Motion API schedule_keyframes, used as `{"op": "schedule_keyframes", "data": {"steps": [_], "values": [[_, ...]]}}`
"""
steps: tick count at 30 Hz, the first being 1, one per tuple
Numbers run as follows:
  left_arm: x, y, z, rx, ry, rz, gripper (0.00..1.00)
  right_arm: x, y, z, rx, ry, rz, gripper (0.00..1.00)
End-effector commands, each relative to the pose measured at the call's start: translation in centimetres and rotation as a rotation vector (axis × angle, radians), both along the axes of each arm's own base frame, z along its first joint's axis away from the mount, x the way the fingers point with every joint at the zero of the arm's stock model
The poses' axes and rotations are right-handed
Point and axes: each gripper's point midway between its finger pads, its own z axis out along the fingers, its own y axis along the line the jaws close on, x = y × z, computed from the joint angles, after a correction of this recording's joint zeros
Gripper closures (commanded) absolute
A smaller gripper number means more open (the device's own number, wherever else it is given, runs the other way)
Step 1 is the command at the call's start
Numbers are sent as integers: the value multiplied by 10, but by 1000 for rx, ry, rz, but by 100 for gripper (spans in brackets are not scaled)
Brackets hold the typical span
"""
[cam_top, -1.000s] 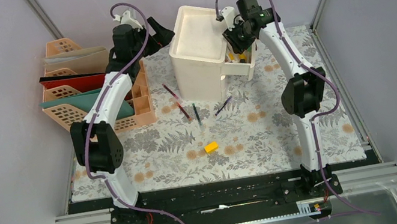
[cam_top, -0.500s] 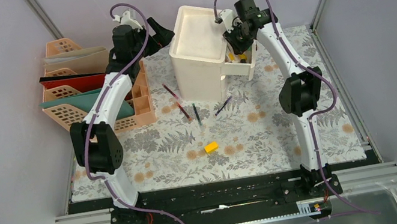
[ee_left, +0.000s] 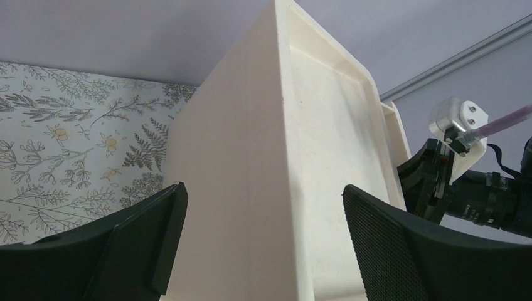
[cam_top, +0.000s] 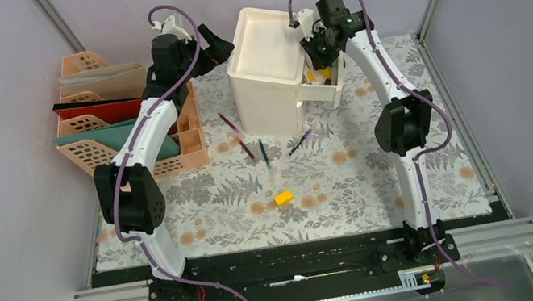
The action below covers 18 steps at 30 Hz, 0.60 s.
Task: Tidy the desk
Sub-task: Pick up the stationery from the drawer.
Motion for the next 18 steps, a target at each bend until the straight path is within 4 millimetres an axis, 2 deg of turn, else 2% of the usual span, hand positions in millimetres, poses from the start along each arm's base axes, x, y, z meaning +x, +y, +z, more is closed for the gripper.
{"op": "schedule_keyframes", "data": {"steps": [1,9,18], "values": [[-8,3,46,-25,-113,5,1,17,4,41,66,-128,-8,93],[-7,2,47,-25,-114,4,1,27,-1,59,104,-188,-40,94],[-6,0,49,-27,-118,-4,1,28,0,101,257,-237,-70,94]]}}
